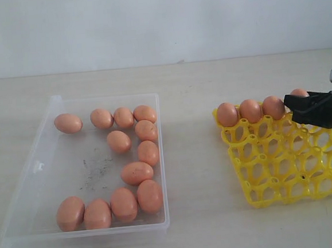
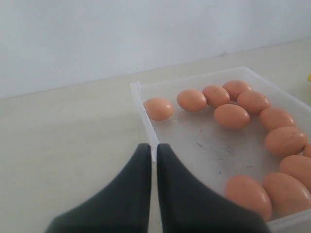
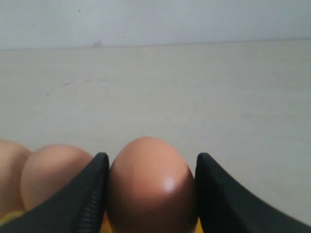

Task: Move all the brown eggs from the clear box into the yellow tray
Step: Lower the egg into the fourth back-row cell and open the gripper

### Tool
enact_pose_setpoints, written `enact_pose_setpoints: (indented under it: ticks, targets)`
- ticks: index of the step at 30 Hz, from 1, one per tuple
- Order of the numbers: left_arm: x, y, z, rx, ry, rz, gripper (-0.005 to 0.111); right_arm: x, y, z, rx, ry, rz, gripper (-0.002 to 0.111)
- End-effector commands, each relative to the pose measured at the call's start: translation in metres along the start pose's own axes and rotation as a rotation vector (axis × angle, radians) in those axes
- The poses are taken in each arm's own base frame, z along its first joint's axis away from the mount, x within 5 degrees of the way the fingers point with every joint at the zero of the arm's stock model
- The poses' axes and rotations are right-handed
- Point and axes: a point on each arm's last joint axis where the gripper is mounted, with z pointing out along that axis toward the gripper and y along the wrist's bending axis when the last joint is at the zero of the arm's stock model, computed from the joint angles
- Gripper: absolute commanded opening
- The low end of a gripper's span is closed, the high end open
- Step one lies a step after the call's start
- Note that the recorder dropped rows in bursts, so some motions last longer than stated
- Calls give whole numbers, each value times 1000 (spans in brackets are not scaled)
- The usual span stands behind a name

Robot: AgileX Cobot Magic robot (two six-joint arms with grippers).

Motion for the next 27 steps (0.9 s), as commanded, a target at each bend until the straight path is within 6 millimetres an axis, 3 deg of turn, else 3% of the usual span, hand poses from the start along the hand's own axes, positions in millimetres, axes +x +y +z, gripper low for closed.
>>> enact_pose_setpoints:
  ticks: [1, 21, 23, 27]
  targets:
    - [1, 0, 0, 5, -2, 3, 4, 4, 3, 6, -4, 61, -28, 0]
    - [1, 0, 0, 5, -2, 3, 4, 7, 11, 11, -21, 104, -13, 0]
    - [1, 0, 0, 5, -2, 3, 4, 7, 11, 11, -20, 107, -13, 5]
    - [1, 0, 0, 5, -2, 3, 4, 7, 11, 11, -23, 108, -17, 30]
